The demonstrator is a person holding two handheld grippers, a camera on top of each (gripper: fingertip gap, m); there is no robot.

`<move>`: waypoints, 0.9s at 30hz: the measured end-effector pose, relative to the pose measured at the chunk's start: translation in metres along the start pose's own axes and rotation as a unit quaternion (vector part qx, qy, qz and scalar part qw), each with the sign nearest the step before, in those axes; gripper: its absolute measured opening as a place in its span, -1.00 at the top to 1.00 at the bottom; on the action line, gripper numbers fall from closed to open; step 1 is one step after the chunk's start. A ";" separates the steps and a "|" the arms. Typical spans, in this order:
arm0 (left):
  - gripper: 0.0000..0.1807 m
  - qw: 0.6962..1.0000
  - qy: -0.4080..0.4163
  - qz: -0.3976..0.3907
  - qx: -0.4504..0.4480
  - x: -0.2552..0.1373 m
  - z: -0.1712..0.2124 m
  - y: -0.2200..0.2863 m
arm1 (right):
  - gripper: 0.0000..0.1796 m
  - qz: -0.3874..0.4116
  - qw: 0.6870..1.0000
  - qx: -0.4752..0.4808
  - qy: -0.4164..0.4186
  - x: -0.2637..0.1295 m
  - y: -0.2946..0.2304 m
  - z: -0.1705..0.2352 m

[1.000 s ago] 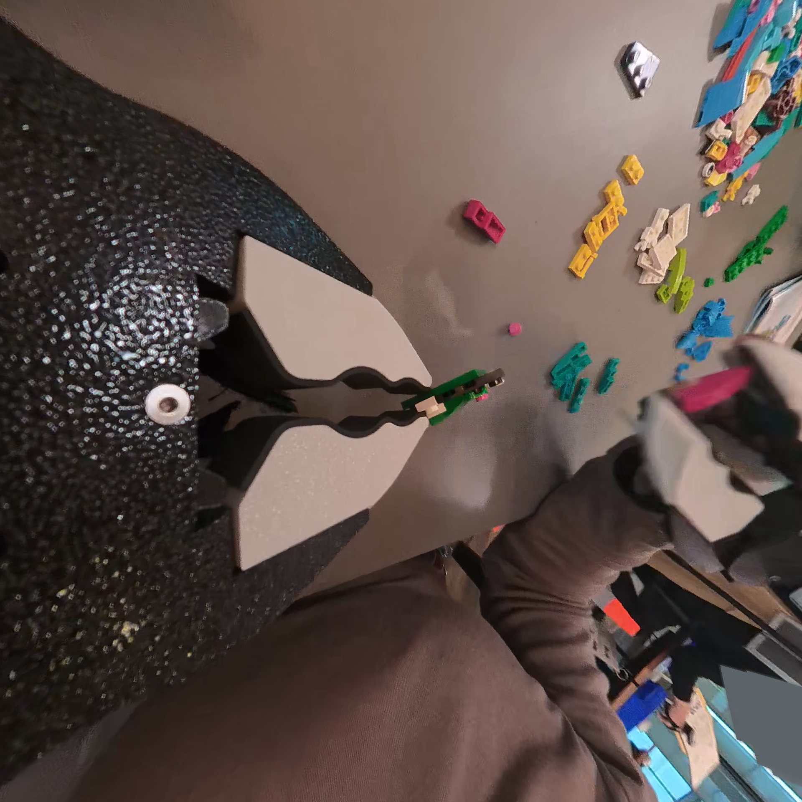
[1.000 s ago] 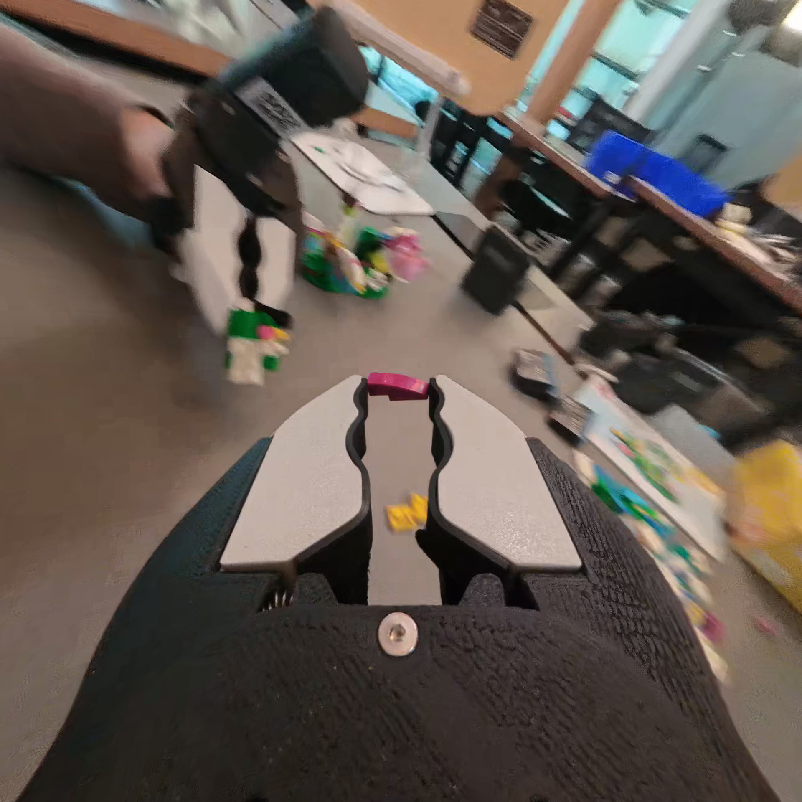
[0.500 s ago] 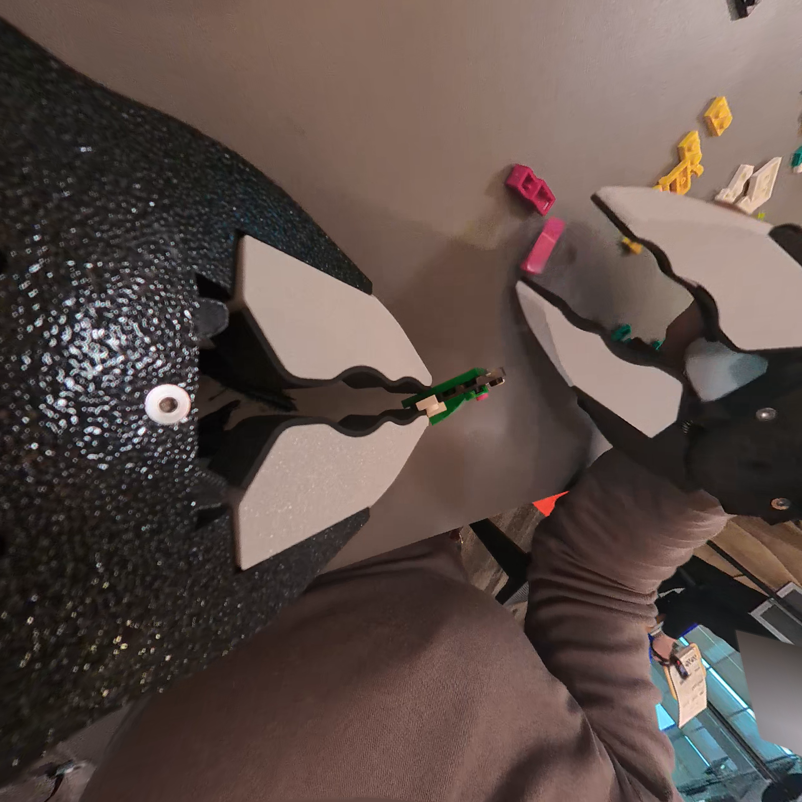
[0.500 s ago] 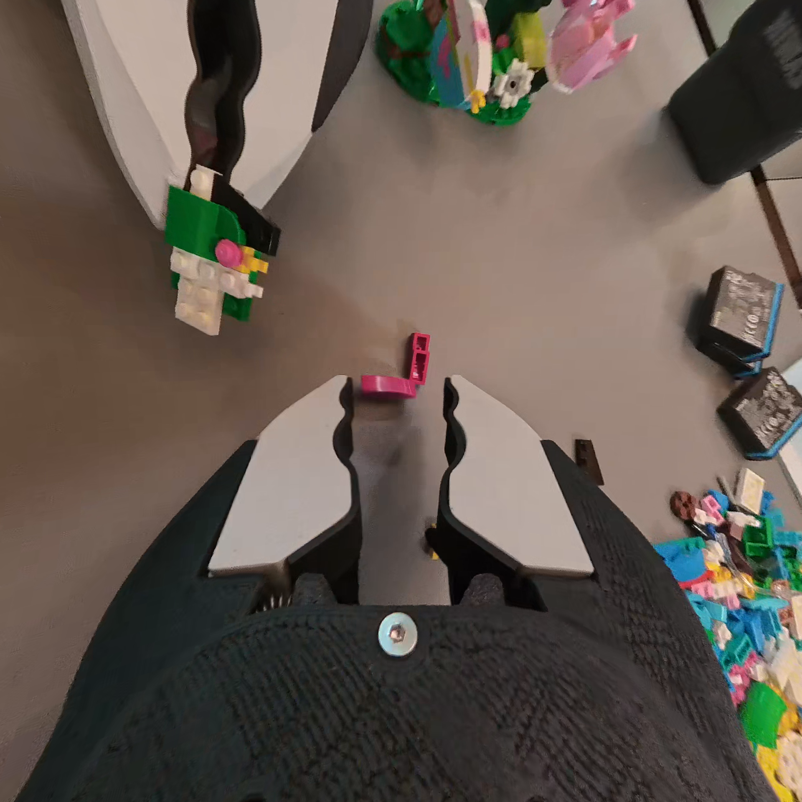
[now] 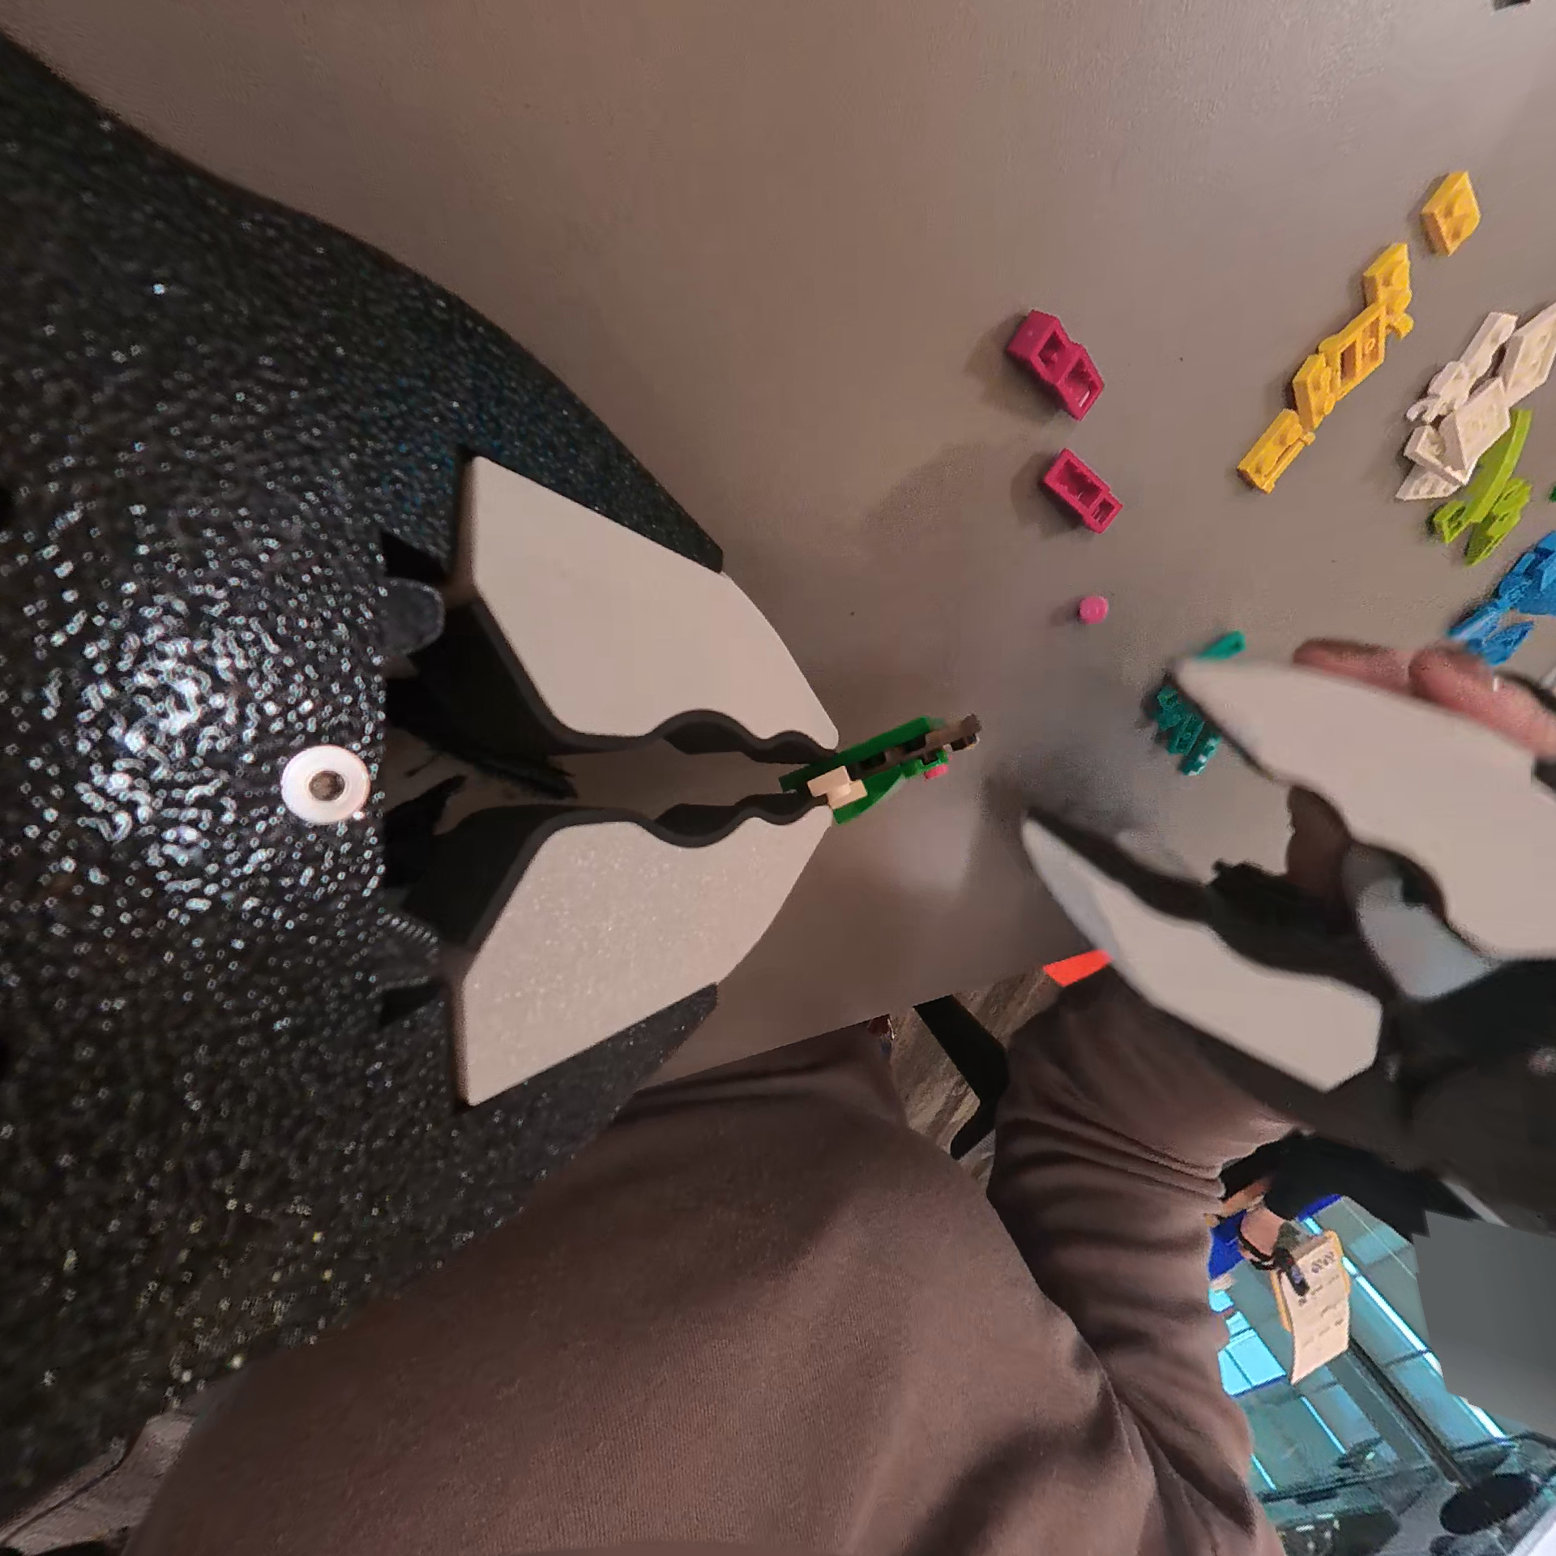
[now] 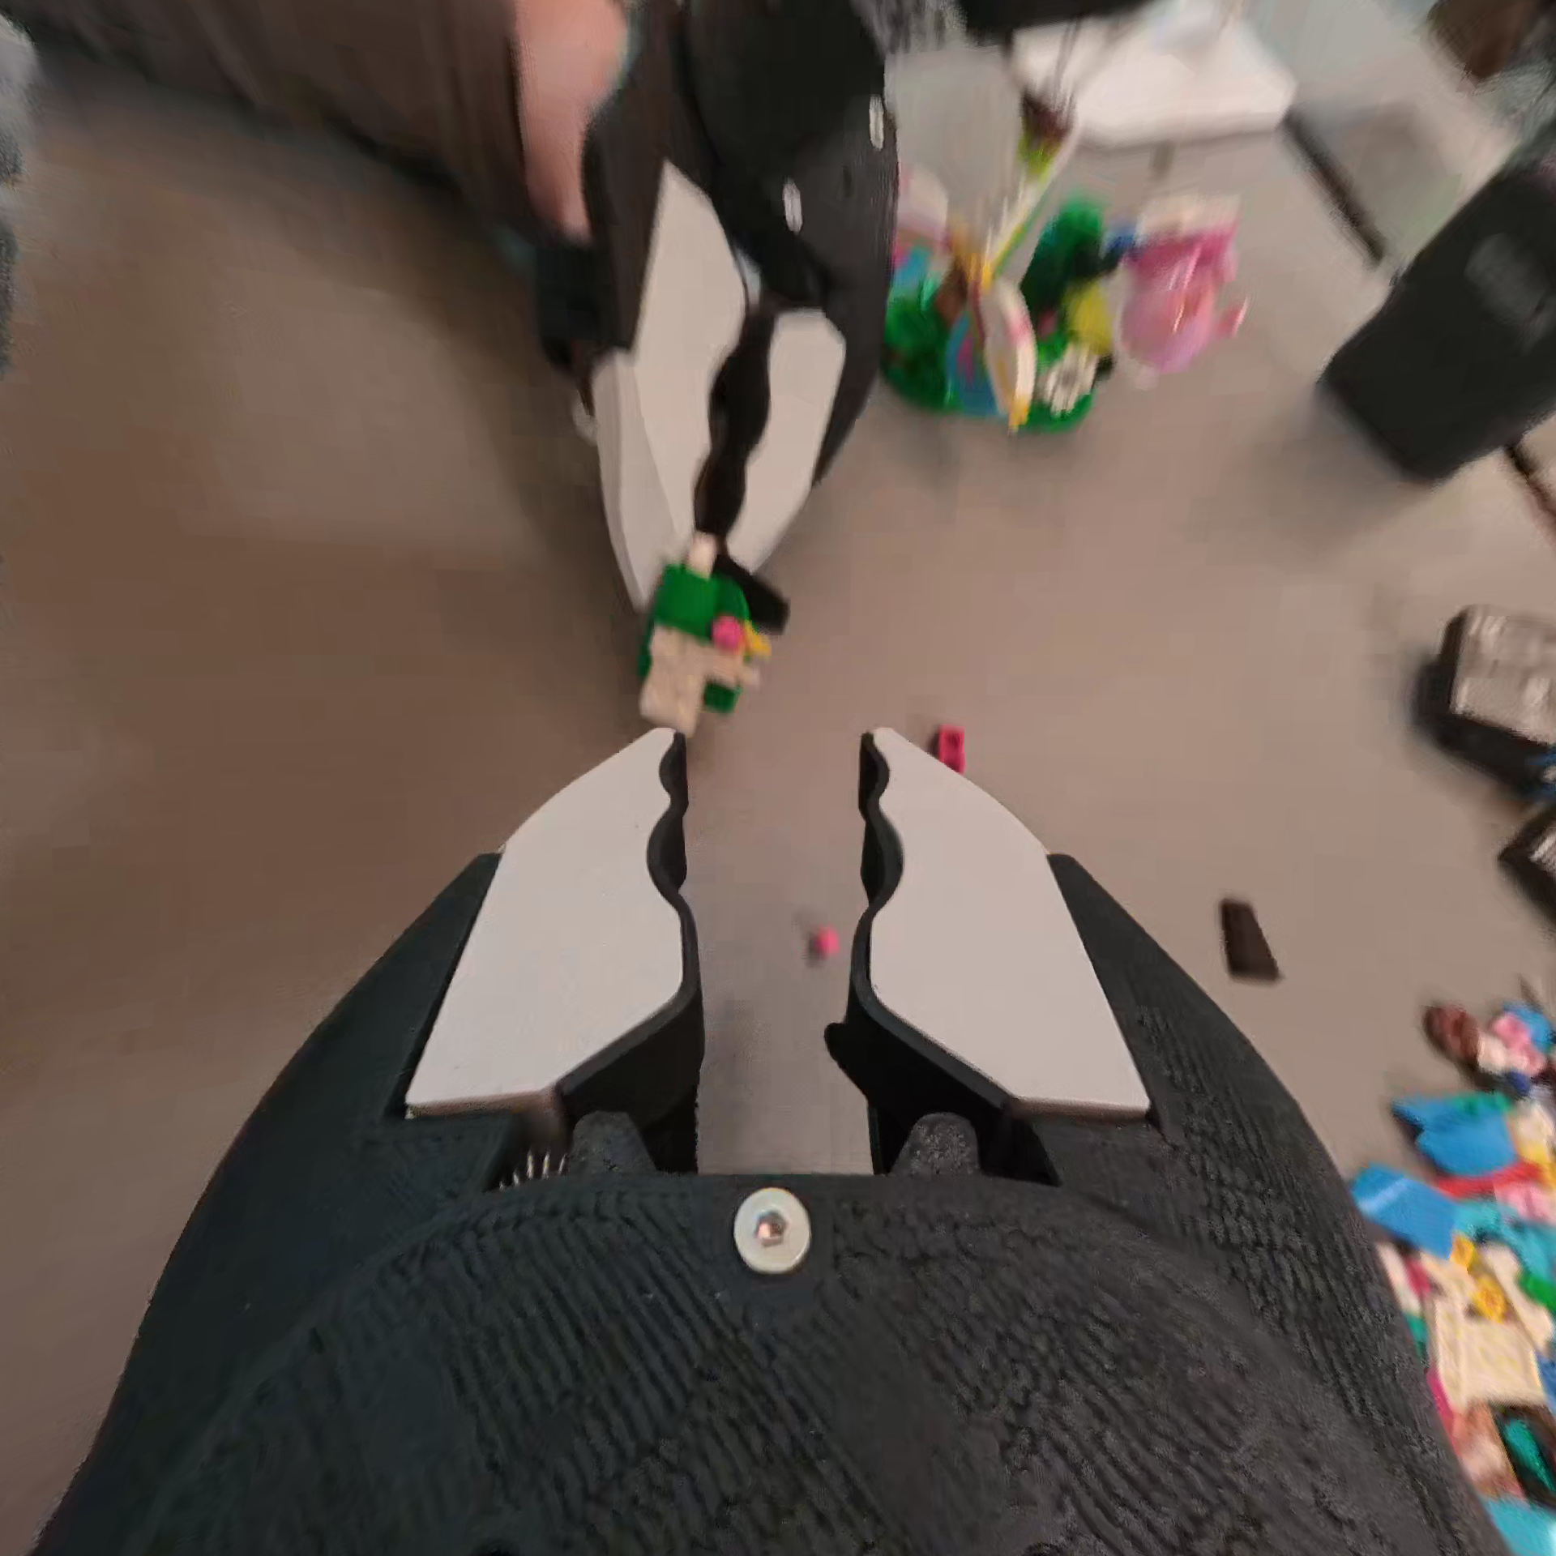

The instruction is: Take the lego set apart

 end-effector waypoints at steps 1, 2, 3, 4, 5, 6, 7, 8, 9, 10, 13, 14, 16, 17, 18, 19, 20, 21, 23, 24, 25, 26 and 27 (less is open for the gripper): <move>0.93 1.000 0.002 0.000 -0.004 0.000 0.000 0.000 | 0.58 0.015 1.000 -0.010 0.023 0.002 -0.003 -0.010; 0.93 1.000 0.005 0.000 -0.008 -0.001 -0.001 -0.001 | 0.57 0.028 0.999 -0.022 0.038 0.005 -0.006 -0.018; 0.93 1.000 0.006 0.000 -0.011 -0.001 -0.001 -0.001 | 0.57 0.041 0.997 -0.035 0.050 0.008 -0.010 -0.025; 0.93 1.000 0.006 0.001 -0.013 -0.001 -0.001 -0.001 | 0.57 0.050 0.996 -0.047 0.054 0.011 -0.014 -0.030; 0.93 1.000 0.004 0.002 -0.015 -0.001 -0.001 -0.001 | 0.56 0.056 0.996 -0.058 0.047 0.015 -0.018 -0.032; 0.93 1.000 0.002 0.001 -0.016 0.000 0.000 -0.001 | 0.56 0.064 0.995 -0.073 0.036 0.020 -0.021 -0.033; 0.93 1.000 0.000 0.001 -0.018 0.000 0.000 -0.001 | 0.56 0.071 0.993 -0.087 0.024 0.024 -0.023 -0.032; 0.93 1.000 -0.001 0.002 -0.020 0.001 0.000 -0.001 | 0.55 0.074 0.993 -0.094 0.013 0.029 -0.025 -0.031; 0.93 1.000 -0.003 0.003 -0.021 0.001 0.000 -0.001 | 0.55 0.074 0.992 -0.098 0.005 0.033 -0.026 -0.031; 0.93 1.000 -0.004 0.004 -0.023 0.002 0.000 -0.001 | 0.56 0.074 0.992 -0.101 -0.004 0.038 -0.027 -0.029; 0.93 1.000 -0.013 -0.012 -0.017 0.003 0.002 -0.001 | 0.58 0.082 0.990 -0.109 -0.026 0.044 -0.025 -0.026; 0.93 1.000 -0.015 -0.020 -0.006 0.003 0.002 -0.001 | 0.59 0.080 0.991 -0.101 -0.026 0.044 -0.025 -0.026; 0.93 0.999 -0.022 -0.040 0.024 0.002 0.002 -0.001 | 0.67 0.074 0.994 -0.080 -0.014 0.043 -0.023 -0.025; 0.93 0.998 -0.025 -0.050 0.034 0.003 0.003 0.000 | 0.68 0.073 0.995 -0.067 -0.004 0.041 -0.022 -0.025; 0.93 0.998 -0.021 -0.058 0.033 0.004 0.001 0.000 | 0.69 0.071 0.996 -0.053 0.006 0.040 -0.021 -0.025; 0.93 0.998 -0.021 -0.060 0.030 0.005 0.001 0.002 | 0.69 0.068 0.997 -0.041 0.012 0.039 -0.021 -0.024; 0.93 0.997 -0.021 -0.062 0.029 0.006 0.001 0.002 | 0.69 0.067 0.997 -0.034 0.013 0.038 -0.020 -0.024; 0.94 0.997 -0.020 -0.065 0.030 0.006 0.001 0.002 | 0.68 0.070 0.997 -0.032 0.013 0.038 -0.021 -0.023; 0.93 0.997 -0.019 -0.064 0.030 0.007 0.001 0.003 | 0.68 0.078 0.996 -0.034 0.011 0.038 -0.021 -0.022; 0.94 0.997 -0.014 -0.065 0.029 0.006 0.000 0.003 | 0.68 0.086 0.996 -0.036 0.010 0.037 -0.021 -0.022; 0.94 0.998 -0.010 -0.063 0.023 0.006 -0.001 0.003 | 0.68 0.096 0.995 -0.041 0.008 0.036 -0.021 -0.023; 0.94 0.998 -0.005 -0.059 0.013 0.005 -0.002 0.004 | 0.67 0.109 0.993 -0.048 0.004 0.035 -0.021 -0.025; 0.94 0.999 0.004 -0.053 -0.003 0.005 -0.003 0.004 | 0.67 0.126 0.990 -0.057 -0.002 0.033 -0.020 -0.026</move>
Point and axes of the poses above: each gripper's, where its closed fingertips meet, x out along the fingers, z out of its underside, y = z × x across the jaws, the point moved 5 cm from there along -x, back along the fingers, and after that the axes turned 9 degrees about -x, right-handed, at the moved point
